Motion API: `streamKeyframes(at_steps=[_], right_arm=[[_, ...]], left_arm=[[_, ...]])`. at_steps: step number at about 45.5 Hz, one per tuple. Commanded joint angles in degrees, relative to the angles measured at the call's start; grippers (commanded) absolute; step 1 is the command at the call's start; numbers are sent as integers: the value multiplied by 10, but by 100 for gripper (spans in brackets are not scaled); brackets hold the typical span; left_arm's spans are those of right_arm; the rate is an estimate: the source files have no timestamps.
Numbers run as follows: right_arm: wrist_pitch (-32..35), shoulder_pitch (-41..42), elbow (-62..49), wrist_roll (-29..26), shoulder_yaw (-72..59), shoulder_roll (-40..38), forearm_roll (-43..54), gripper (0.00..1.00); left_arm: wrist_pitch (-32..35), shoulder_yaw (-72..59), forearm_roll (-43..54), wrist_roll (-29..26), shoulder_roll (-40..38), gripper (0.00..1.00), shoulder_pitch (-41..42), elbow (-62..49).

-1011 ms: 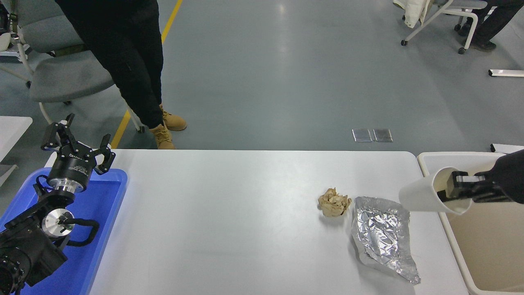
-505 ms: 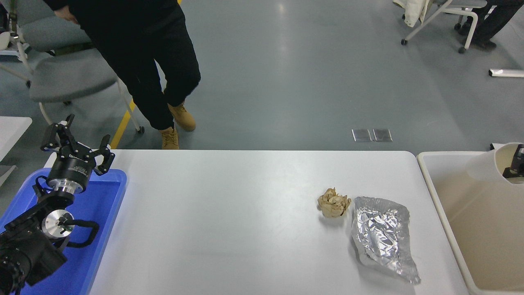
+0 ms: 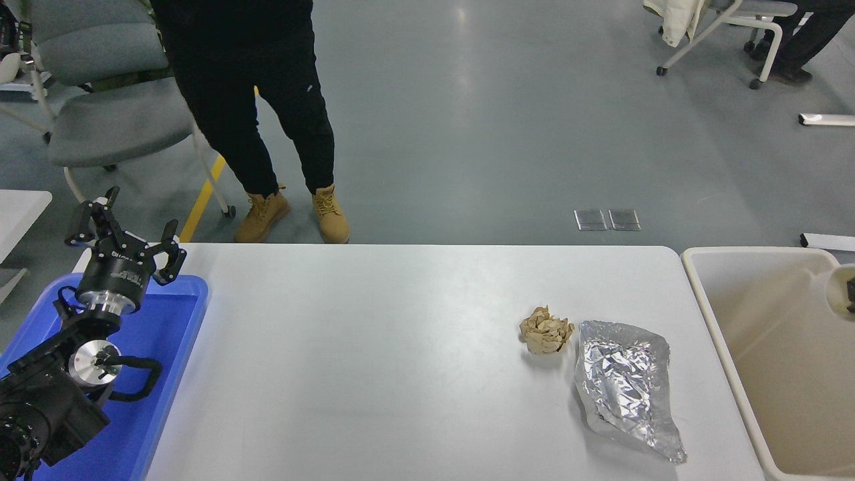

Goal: Clean the table surface

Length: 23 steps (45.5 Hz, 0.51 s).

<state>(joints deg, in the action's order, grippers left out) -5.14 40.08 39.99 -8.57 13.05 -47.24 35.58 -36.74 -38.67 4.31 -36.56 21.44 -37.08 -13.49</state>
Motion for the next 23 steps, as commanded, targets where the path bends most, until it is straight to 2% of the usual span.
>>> streamKeyframes(at_steps=[1, 10, 23], right_arm=[[-67, -59, -184, 76, 5, 132, -9, 0], [-75, -62, -294, 136, 6, 212, -38, 0], [-112, -61, -336, 137, -6, 285, -67, 0]], left_arm=[[0, 0, 0, 0, 0, 100, 0, 0], [0, 0, 0, 0, 0, 100, 1, 0], [1, 0, 0, 0, 0, 100, 1, 0]])
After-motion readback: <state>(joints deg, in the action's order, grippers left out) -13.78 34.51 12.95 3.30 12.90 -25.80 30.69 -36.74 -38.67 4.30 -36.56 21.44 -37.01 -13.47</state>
